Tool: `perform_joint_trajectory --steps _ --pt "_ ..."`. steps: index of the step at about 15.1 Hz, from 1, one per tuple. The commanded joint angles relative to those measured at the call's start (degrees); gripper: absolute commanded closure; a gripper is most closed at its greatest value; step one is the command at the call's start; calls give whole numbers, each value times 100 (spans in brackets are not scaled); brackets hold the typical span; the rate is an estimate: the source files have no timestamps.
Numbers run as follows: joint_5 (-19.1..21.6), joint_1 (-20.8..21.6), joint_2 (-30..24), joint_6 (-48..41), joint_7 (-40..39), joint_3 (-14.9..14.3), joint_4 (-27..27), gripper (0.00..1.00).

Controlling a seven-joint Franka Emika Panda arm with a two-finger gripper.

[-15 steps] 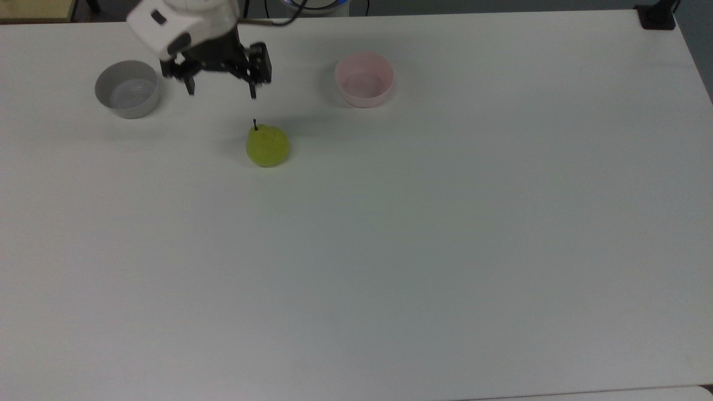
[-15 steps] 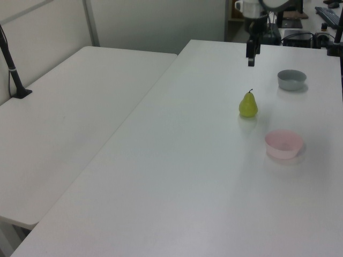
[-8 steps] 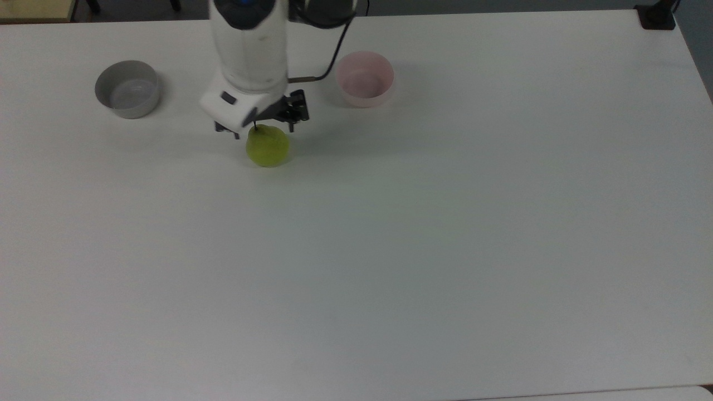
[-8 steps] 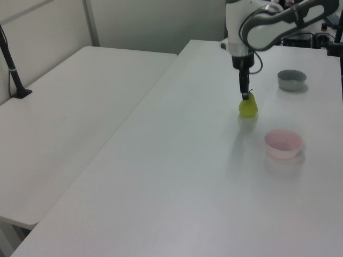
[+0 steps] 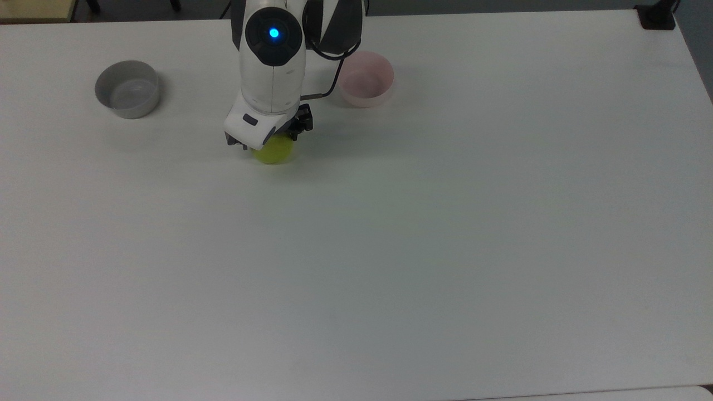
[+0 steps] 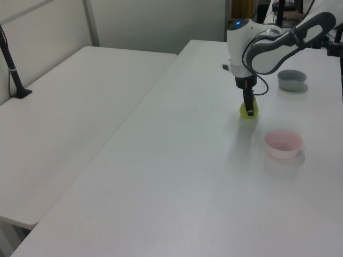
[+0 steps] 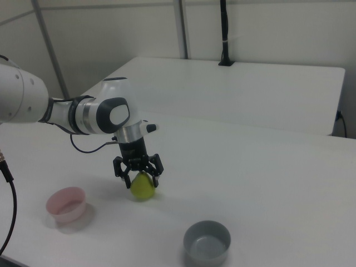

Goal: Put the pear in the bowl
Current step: 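Close the gripper on the green pear and lift it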

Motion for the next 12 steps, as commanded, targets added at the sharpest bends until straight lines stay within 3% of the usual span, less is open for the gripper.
perform_joint_trajectory --steps 1,3,6,10,12 --pt "-237 -26 -129 207 -283 -76 -257 15" --pt "-256 -61 -85 251 -283 -76 -266 50" --pt "-256 -78 -119 242 -292 -85 -248 74" --pt "-203 -193 -681 128 -240 -94 -213 76" --pt "-177 -210 -1093 -493 -265 -181 128 76"
